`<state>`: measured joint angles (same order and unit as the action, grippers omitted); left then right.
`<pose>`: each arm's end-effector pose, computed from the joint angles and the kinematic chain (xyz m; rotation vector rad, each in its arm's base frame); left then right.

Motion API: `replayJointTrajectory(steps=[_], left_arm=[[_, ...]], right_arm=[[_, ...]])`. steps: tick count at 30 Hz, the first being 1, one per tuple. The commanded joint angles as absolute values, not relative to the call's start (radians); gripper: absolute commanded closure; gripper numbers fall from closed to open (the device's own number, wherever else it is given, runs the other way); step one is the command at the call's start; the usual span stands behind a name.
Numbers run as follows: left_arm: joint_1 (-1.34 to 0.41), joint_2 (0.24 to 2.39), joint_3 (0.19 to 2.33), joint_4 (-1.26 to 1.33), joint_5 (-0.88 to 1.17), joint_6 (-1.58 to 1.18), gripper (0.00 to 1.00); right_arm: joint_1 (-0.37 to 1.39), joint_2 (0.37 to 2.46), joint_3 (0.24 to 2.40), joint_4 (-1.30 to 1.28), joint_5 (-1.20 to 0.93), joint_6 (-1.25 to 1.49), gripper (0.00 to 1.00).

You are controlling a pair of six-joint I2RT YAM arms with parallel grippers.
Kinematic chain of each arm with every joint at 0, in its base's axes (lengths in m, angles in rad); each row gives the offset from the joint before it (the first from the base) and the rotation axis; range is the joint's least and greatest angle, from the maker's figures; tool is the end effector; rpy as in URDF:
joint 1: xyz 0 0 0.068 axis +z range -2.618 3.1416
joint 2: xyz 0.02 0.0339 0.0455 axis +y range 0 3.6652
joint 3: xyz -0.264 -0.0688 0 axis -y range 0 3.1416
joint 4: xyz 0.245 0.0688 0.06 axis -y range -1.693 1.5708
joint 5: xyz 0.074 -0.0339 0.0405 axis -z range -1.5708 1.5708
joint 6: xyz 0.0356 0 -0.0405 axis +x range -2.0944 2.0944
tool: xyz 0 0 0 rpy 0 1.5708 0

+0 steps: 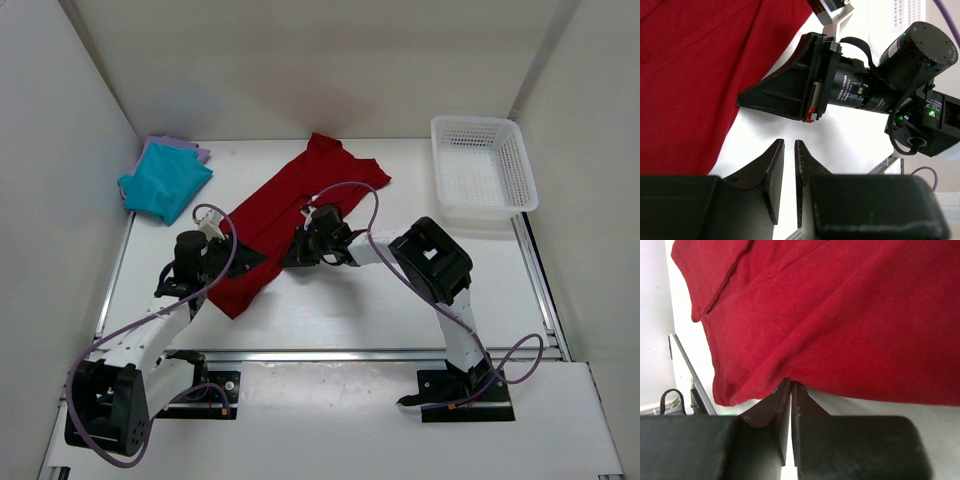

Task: Fold and stack the t-shirts
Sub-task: Rotate the tshirt 90 degrees, then grab the bottom of the folded rectangular tshirt with both arms

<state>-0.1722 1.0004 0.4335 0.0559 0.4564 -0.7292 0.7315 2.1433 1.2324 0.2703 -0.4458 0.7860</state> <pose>0.2030 -0.0512 0.2029 -0.3125 2.1662 -1.0067 0.3214 0.3091 0.1152 -0.2128 2.4678 1.2546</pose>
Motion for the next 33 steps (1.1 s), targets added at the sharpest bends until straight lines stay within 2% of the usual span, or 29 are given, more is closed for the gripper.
replayJointTrajectory(steps=[1,6,12,14,16,18,22,26,30,33], left_arm=[[-0.169,0.974,0.462,0.058,0.466,-0.727,0.75],[-0.179,0.986,0.453,0.051,0.446,-0.710,0.75],[-0.281,1.023,0.433,0.014,0.379,-0.675,0.74],[-0.305,1.031,0.428,0.000,0.362,-0.655,0.73],[-0.328,1.023,0.413,-0.035,0.321,-0.638,0.70],[-0.333,1.011,0.393,-0.070,0.290,-0.621,0.68],[-0.347,1.003,0.333,-0.123,0.285,-0.600,0.60],[-0.414,1.017,0.298,-0.196,0.253,-0.580,0.54],[-0.384,0.935,0.230,-0.218,0.256,-0.587,0.51],[-0.382,0.930,0.204,-0.207,0.293,-0.597,0.55]], right_arm=[[0.707,2.160,1.221,0.203,-0.410,0.746,0.99],[0.618,1.984,0.990,0.262,-0.442,0.703,1.00],[0.360,1.691,0.634,0.250,-0.508,0.615,0.99],[0.278,1.632,0.572,0.227,-0.570,0.592,0.84],[0.224,1.539,0.520,0.192,-0.607,0.554,0.60],[0.206,1.470,0.502,0.134,-0.578,0.516,0.56],[0.242,1.304,0.448,0.006,-0.448,0.488,0.56],[0.368,1.163,0.376,-0.107,-0.391,0.526,0.57],[0.524,1.085,0.313,-0.113,-0.382,0.624,0.55],[0.600,1.068,0.270,-0.088,-0.365,0.690,0.56]])
